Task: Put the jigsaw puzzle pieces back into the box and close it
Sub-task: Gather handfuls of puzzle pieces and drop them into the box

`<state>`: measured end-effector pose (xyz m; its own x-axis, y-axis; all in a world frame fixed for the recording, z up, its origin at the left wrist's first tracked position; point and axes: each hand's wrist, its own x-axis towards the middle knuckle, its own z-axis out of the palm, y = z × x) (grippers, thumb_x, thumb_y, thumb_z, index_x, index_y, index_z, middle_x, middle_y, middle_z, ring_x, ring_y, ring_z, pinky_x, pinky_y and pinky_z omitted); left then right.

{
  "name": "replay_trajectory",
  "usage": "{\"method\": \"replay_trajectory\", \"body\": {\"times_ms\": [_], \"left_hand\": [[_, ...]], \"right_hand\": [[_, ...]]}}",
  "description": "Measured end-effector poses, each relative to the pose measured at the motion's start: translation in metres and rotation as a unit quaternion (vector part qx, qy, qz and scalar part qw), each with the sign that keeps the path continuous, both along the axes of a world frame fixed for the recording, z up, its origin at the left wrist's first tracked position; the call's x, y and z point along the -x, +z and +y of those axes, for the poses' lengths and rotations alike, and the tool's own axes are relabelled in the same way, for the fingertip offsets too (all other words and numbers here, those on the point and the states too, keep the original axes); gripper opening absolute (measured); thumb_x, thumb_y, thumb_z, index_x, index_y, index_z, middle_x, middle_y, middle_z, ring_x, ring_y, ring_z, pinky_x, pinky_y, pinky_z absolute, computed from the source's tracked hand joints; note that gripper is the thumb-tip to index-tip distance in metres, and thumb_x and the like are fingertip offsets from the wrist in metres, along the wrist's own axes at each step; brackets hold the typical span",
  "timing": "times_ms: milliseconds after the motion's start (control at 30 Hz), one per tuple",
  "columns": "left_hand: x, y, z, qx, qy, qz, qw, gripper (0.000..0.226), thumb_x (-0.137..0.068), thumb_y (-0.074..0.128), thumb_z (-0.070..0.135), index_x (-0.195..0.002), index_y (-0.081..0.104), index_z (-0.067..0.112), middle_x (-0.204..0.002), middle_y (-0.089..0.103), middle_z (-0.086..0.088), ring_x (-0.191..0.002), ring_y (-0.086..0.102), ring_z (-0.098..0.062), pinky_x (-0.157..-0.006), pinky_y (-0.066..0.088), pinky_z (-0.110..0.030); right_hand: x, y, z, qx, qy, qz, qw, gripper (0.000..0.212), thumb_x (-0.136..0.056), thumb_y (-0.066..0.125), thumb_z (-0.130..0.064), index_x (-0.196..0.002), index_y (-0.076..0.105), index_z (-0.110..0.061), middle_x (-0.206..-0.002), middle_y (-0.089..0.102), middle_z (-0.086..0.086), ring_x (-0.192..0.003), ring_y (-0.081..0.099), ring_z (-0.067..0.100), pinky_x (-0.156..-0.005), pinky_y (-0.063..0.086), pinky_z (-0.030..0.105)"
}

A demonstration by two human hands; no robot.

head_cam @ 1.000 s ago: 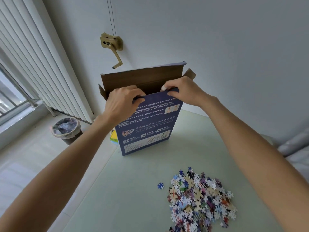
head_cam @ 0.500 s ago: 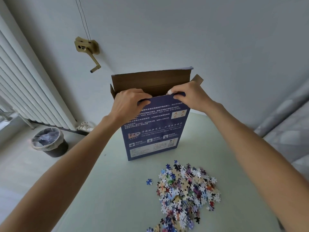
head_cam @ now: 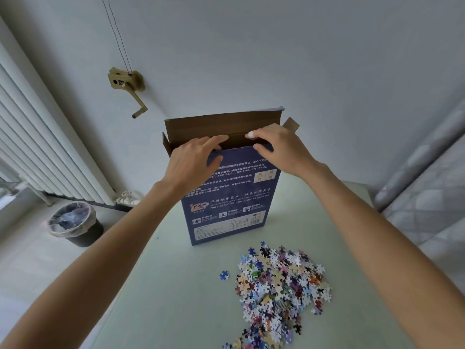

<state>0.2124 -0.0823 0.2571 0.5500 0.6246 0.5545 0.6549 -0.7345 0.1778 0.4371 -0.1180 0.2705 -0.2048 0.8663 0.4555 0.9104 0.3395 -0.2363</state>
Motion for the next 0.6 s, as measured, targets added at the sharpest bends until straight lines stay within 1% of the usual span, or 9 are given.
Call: {"method": "replay_trajectory", "body": {"times_ms": [133, 200, 267, 333, 400, 467, 500, 567, 600], "left_hand": [[0.0, -0.001, -0.002, -0.018, 0.007, 0.013, 1.0, 0.043, -0.091, 0.056, 0.028, -0.133, 0.048, 0.021, -0.111, 0.067, 0.001, -0.102, 0.062, -0.022, -0.081, 0.049, -0.035], [0.0, -0.001, -0.007, -0.045, 0.02, 0.012, 0.999, 0.042, -0.091, 0.058, 0.027, -0.131, 0.051, 0.019, -0.112, 0.066, -0.003, -0.103, 0.06, -0.024, -0.082, 0.05, -0.036], [0.0, -0.005, -0.018, -0.087, 0.021, -0.017, 0.996, 0.037, -0.089, 0.06, 0.025, -0.124, 0.057, 0.016, -0.11, 0.066, -0.005, -0.103, 0.06, -0.026, -0.079, 0.051, -0.034], [-0.001, -0.015, -0.033, -0.121, -0.004, -0.062, 0.991, 0.03, -0.088, 0.059, 0.026, -0.115, 0.062, 0.013, -0.104, 0.069, -0.005, -0.097, 0.061, -0.023, -0.075, 0.048, -0.027], [-0.002, -0.035, -0.052, -0.119, -0.043, -0.087, 0.988, 0.025, -0.09, 0.054, 0.025, -0.108, 0.065, 0.012, -0.097, 0.07, -0.003, -0.09, 0.062, -0.02, -0.072, 0.046, -0.022], [-0.004, -0.065, -0.071, -0.064, -0.075, -0.092, 0.991, 0.025, -0.091, 0.051, 0.026, -0.104, 0.066, 0.012, -0.094, 0.069, -0.001, -0.087, 0.062, -0.018, -0.07, 0.048, -0.022], [-0.006, -0.082, -0.079, -0.026, -0.079, -0.092, 0.992, 0.026, -0.091, 0.05, 0.028, -0.104, 0.066, 0.012, -0.095, 0.069, 0.0, -0.087, 0.062, -0.017, -0.07, 0.05, -0.024], [-0.014, -0.121, -0.094, 0.071, -0.07, -0.072, 0.992, 0.03, -0.089, 0.051, 0.035, -0.107, 0.065, 0.016, -0.1, 0.068, 0.002, -0.091, 0.062, -0.016, -0.072, 0.056, -0.03], [-0.017, -0.137, -0.098, 0.132, -0.053, -0.038, 0.989, 0.034, -0.088, 0.053, 0.04, -0.113, 0.062, 0.019, -0.108, 0.066, 0.003, -0.098, 0.06, -0.017, -0.077, 0.056, -0.035]], "right_hand": [[0.003, -0.003, -0.003, -0.037, 0.006, -0.054, 0.998, 0.032, -0.09, 0.06, -0.021, -0.121, 0.059, -0.013, -0.118, 0.063, 0.005, -0.113, 0.055, 0.02, -0.087, 0.047, 0.031], [0.005, -0.005, -0.007, -0.065, 0.003, -0.062, 0.996, 0.03, -0.089, 0.061, -0.019, -0.118, 0.06, -0.012, -0.117, 0.064, 0.005, -0.112, 0.055, 0.02, -0.088, 0.048, 0.032], [0.008, -0.012, -0.019, -0.102, -0.007, -0.043, 0.994, 0.028, -0.089, 0.061, -0.019, -0.116, 0.061, -0.011, -0.115, 0.064, 0.005, -0.11, 0.056, 0.019, -0.087, 0.047, 0.028], [0.011, -0.025, -0.042, -0.137, -0.021, 0.0, 0.99, 0.027, -0.088, 0.061, -0.019, -0.112, 0.063, -0.008, -0.11, 0.066, 0.007, -0.103, 0.06, 0.02, -0.085, 0.045, 0.023], [0.013, -0.051, -0.07, -0.142, -0.037, 0.037, 0.989, 0.024, -0.088, 0.06, -0.017, -0.108, 0.064, -0.004, -0.104, 0.068, 0.009, -0.097, 0.063, 0.021, -0.082, 0.046, 0.02], [0.011, -0.089, -0.099, -0.095, -0.059, 0.066, 0.991, 0.023, -0.09, 0.055, -0.016, -0.108, 0.064, -0.004, -0.102, 0.069, 0.008, -0.095, 0.063, 0.02, -0.081, 0.048, 0.021], [0.009, -0.11, -0.112, -0.055, -0.076, 0.082, 0.992, 0.024, -0.09, 0.054, -0.017, -0.109, 0.064, -0.005, -0.103, 0.069, 0.007, -0.095, 0.064, 0.019, -0.081, 0.05, 0.023], [0.001, -0.153, -0.141, 0.065, -0.124, 0.109, 0.984, 0.028, -0.089, 0.058, -0.016, -0.115, 0.062, -0.008, -0.11, 0.067, 0.005, -0.102, 0.061, 0.018, -0.087, 0.053, 0.031], [-0.002, -0.17, -0.152, 0.137, -0.145, 0.11, 0.974, 0.033, -0.088, 0.06, -0.018, -0.12, 0.059, -0.011, -0.117, 0.063, 0.004, -0.108, 0.058, 0.018, -0.093, 0.05, 0.034]]}}
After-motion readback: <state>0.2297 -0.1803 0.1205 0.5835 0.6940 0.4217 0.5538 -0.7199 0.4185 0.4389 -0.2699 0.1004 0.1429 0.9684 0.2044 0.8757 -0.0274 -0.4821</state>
